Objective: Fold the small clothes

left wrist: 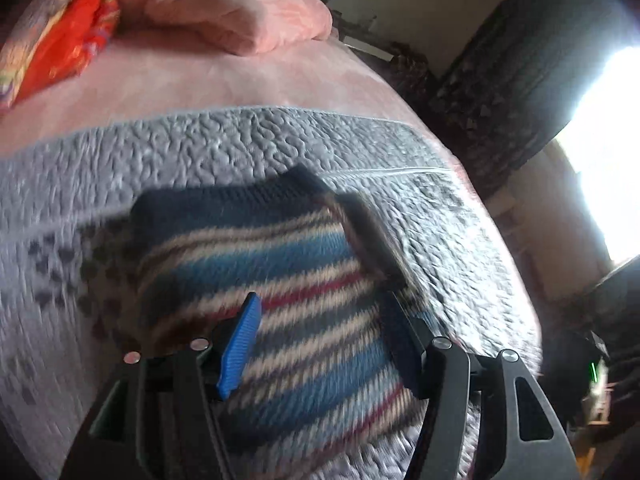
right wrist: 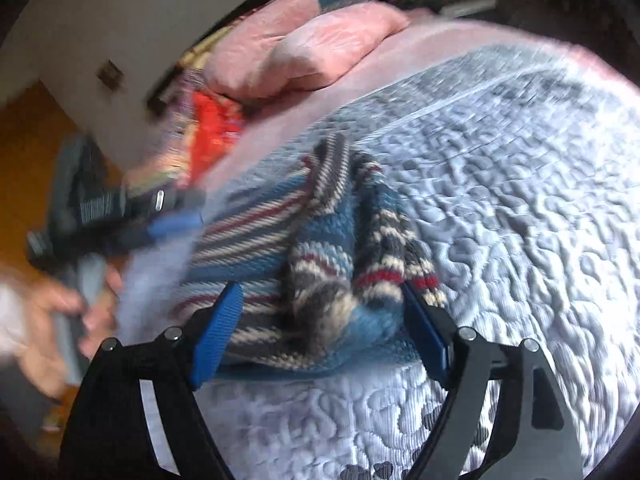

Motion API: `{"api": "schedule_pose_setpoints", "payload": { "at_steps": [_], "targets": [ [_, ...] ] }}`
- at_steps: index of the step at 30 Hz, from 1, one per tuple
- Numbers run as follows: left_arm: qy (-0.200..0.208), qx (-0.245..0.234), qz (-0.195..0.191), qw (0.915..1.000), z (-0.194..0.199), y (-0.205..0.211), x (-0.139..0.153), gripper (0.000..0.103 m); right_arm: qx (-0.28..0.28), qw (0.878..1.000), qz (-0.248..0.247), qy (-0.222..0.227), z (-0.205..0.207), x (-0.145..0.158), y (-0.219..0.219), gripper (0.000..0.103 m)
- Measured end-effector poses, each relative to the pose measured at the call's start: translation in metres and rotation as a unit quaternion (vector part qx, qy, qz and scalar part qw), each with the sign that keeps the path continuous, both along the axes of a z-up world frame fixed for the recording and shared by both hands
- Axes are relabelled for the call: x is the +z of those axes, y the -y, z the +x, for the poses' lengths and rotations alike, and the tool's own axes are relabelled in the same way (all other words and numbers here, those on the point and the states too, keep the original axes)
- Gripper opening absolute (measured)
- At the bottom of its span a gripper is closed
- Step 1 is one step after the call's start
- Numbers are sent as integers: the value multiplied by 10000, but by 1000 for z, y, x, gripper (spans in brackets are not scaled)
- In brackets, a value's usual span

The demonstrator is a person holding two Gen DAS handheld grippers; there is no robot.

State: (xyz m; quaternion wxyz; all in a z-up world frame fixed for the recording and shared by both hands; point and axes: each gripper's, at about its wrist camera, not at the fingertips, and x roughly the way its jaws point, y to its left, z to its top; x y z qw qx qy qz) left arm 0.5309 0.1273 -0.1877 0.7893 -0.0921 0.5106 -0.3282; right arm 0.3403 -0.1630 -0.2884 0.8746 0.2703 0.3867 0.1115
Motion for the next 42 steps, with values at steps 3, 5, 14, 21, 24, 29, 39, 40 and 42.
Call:
{"api": "schedule_pose_setpoints", "payload": {
  "at_steps": [3, 5, 14, 21, 24, 29, 39, 40, 42],
  "targets": [
    [-152, -56, -449, 9989, -12, -21, -2, 62, 235, 9977, 593, -216, 18, 6, 38, 66],
    [-249, -95, -734, 9969, -16, -30, -5, 62, 485, 9936, 939, -391, 38, 13, 56, 61],
    [-800, -448, -1370, 9863, -26, -17, -31, 62, 1607, 9683, 512, -1840, 107, -9, 12, 46],
    [-1069, -584, -1329, 9836, -30, -5, -56, 61, 1212, 9723, 740, -1856, 99, -31, 36, 19],
    [-949, -689, -1185, 9860, -35, 2, -51, 61, 1326, 9707, 831, -1824, 98, -29, 34, 20],
    [-1050, -830, -1223, 9834, -36, 6, -55, 61, 1230, 9668, 1265, -1848, 116, -16, 36, 64],
    [-884, -935, -1124, 9853, -43, 24, -61, 55, 926, 9721, 945, -1935, 114, -31, 59, 10],
    [-875, -942, -985, 9868, -46, 27, -63, 55, 965, 9709, 1026, -1937, 112, -36, 61, 12],
    [-766, -993, -825, 9887, -47, 31, -66, 55, 1007, 9700, 1302, -1790, 114, -25, 65, 20]
  ]
}}
